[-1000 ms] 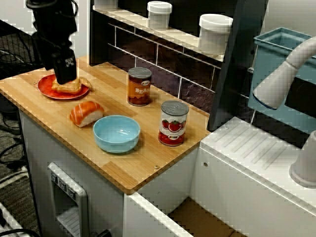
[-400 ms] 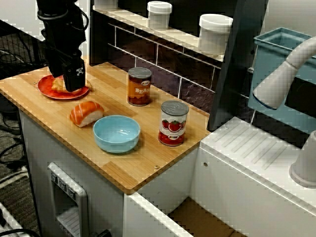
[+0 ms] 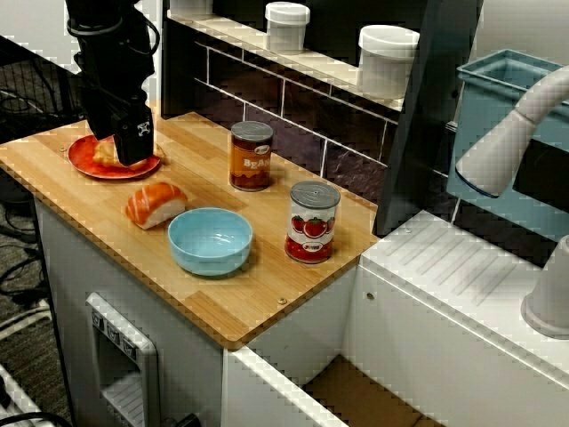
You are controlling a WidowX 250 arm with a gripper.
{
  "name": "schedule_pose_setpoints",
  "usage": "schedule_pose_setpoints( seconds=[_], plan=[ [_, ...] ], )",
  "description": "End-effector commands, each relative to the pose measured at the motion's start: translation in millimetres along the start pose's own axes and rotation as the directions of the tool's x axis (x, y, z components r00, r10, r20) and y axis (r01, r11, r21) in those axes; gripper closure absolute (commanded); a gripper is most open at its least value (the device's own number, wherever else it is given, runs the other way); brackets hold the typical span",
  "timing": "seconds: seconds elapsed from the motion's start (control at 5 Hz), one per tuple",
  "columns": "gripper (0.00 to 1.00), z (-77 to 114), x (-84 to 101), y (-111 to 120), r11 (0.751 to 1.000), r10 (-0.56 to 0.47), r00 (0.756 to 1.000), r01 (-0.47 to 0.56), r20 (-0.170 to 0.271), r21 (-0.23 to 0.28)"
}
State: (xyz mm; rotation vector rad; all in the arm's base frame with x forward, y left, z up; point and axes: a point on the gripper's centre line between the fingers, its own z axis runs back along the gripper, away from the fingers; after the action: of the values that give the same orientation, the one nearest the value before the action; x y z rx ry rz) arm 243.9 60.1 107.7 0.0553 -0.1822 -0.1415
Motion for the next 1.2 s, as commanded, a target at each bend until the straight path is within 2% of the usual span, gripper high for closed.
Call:
schedule_pose_setpoints(
  seconds=[0.0,1.0],
  plan=[
    [0.00,-12.3,6.2,10.5,0.998,0.043,0.999,-0.043,0.006,0.049],
    [0.00,-56.0,29.0,-5.3,0.991,0.102,0.994,-0.099,-0.033,0.087]
  ],
)
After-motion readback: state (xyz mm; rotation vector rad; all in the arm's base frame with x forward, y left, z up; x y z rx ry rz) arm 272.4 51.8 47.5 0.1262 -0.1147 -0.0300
